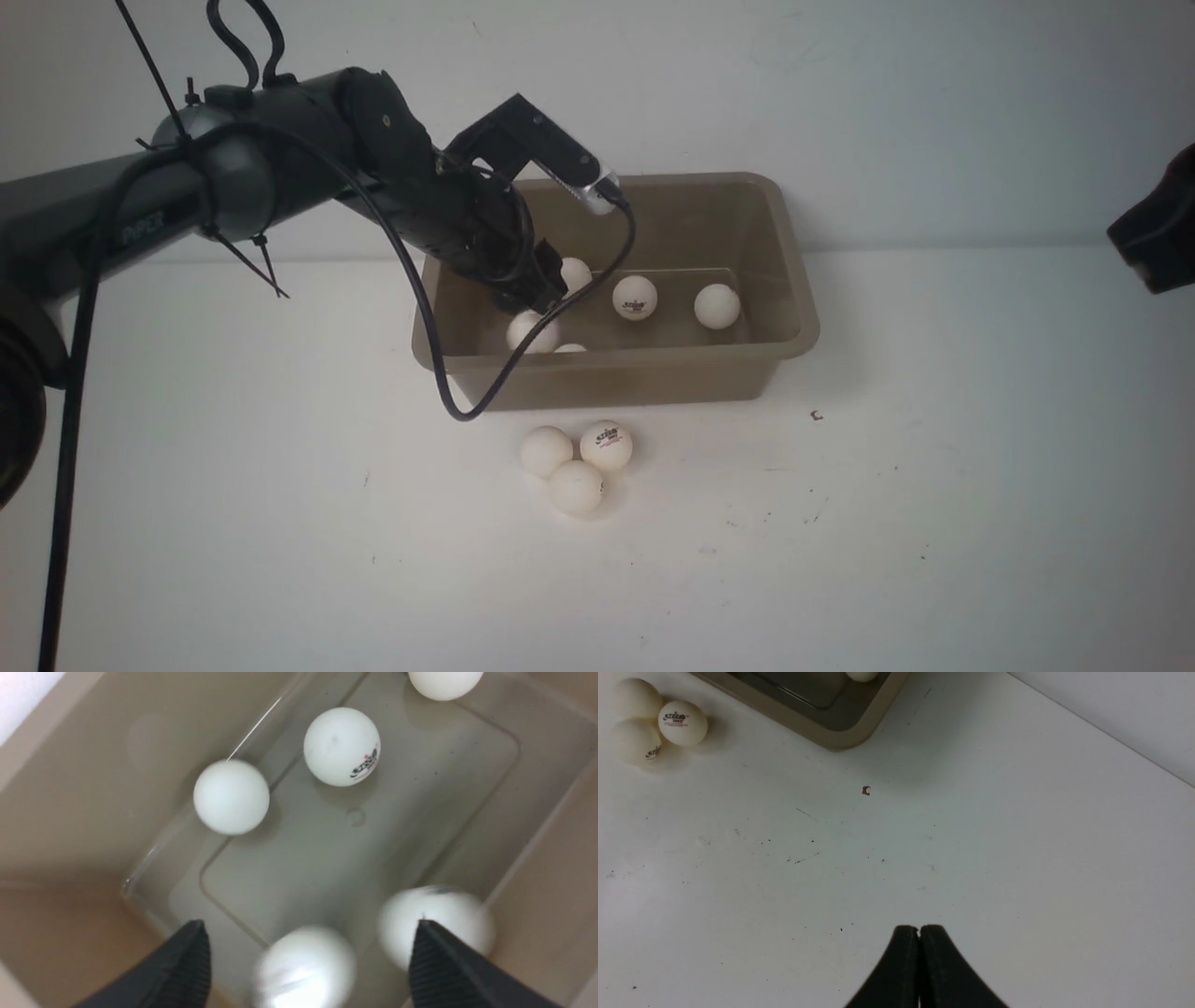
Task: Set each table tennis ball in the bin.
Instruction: Use the left arm to put the table tennis ball into the box, then use the left arm to clamp the table tennis ball closest to it
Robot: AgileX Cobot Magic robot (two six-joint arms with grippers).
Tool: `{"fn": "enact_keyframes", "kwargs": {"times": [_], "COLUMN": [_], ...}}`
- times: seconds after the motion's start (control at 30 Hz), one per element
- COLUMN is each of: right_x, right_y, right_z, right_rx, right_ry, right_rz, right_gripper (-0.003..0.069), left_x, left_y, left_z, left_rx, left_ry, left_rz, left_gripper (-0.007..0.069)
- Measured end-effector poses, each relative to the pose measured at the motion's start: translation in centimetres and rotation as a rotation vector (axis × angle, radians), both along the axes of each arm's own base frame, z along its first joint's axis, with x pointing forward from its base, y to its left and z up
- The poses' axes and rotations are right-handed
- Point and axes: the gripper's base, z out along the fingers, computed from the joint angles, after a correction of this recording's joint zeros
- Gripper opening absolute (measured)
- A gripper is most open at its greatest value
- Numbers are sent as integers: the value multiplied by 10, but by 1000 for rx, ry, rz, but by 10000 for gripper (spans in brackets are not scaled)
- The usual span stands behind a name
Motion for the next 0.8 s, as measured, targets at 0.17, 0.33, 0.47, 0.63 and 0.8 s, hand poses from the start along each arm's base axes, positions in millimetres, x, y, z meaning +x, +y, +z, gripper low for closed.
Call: {"fn": "enact_keyframes", "kwargs": {"times": [0.17, 0.33, 0.47, 0.63, 0.8], "right_x": [0, 0, 0, 0, -1], "right_y": [0, 0, 0, 0, 4], "right_z": [0, 0, 0, 0, 0], "right_rx": [0, -9, -11, -10, 34], "right_ry": [0, -1, -2, -2, 8], "right_rz": [0, 12, 15, 15, 33], "right_gripper": [-16, -16, -16, -16, -16], "left_x": [-13, -62, -105, -148, -182], "left_y": [4, 18, 30, 41, 48], "left_z": [18, 90, 118, 99, 71], "left_rx": [3, -12, -22, -27, -64], "left_ry": [49, 115, 144, 198, 211], "left_rz": [-12, -17, -10, 7, 2], "left_gripper": [531, 483, 478, 468, 468]}}
